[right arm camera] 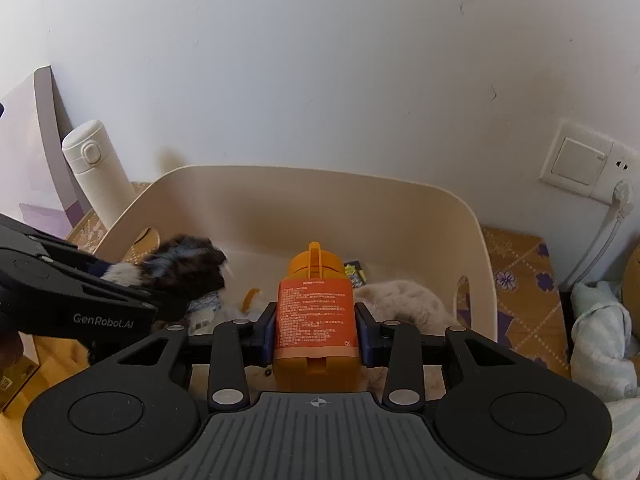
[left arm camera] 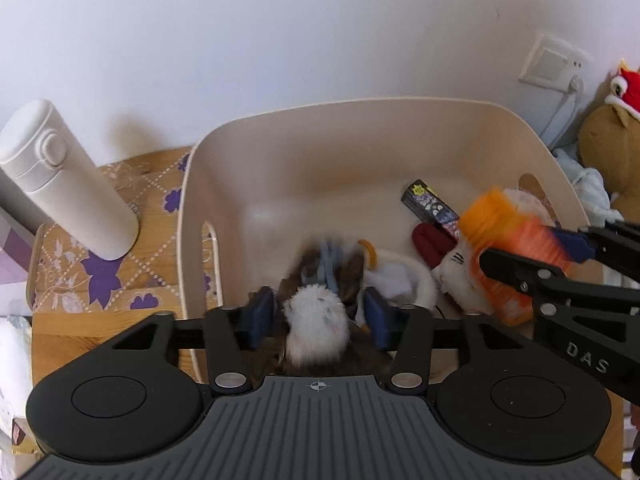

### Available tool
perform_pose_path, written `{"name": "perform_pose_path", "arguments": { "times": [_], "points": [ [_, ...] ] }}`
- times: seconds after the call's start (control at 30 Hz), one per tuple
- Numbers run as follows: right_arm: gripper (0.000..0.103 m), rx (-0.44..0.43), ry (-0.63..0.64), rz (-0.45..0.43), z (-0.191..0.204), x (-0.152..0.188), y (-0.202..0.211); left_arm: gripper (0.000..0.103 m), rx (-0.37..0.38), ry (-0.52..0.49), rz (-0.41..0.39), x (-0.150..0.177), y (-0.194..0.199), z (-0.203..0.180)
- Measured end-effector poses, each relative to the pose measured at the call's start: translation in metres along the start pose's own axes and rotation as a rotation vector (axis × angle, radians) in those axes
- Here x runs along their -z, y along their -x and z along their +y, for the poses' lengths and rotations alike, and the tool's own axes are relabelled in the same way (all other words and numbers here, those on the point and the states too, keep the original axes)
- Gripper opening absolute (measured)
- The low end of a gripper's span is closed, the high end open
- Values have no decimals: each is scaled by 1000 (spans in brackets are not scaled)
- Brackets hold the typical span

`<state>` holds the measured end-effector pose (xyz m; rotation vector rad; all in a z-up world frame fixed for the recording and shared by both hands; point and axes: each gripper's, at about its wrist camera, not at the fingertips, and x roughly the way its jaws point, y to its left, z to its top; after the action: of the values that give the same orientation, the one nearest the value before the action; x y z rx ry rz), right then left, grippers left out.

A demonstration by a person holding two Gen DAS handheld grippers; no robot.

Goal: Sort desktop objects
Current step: 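Lower both items into the basket and open both tools, then move both tools back down to the cloth pile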

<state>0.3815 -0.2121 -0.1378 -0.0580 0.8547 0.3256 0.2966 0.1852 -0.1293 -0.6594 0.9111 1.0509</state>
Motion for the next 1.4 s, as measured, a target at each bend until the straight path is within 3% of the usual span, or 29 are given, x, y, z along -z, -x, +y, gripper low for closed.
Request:
{"name": "perform_pose_path", "arguments": {
  "times": [0.13, 0.2, 0.4, 0.47, 0.8, 1.13, 1.4],
  "points": [
    [57, -23, -37, -20, -3, 0, 8, 70, -6, 43, -21, 0, 9, 6],
    [72, -18, -33, -32, -1, 0, 13, 72, -13, 60, -23, 0, 14, 9],
    [100, -14, -68, -64, -2, -1, 32, 73, -16, 65, -24, 14, 34, 16],
    [103, -25, -96, -72, -4, 4, 38, 73, 6, 61, -27, 22, 42, 18],
    [103, -66, -207, 13, -11, 53, 59, 74, -22, 117, -9, 67, 69, 30],
    [103, -103, -270, 60, -4, 101, 79, 75, -57, 166, 83, 118, 57, 33],
    [103, -123, -153, 131, 21, 143, 87, 75, -62, 110, 143, 148, 49, 20]
  ]
}}
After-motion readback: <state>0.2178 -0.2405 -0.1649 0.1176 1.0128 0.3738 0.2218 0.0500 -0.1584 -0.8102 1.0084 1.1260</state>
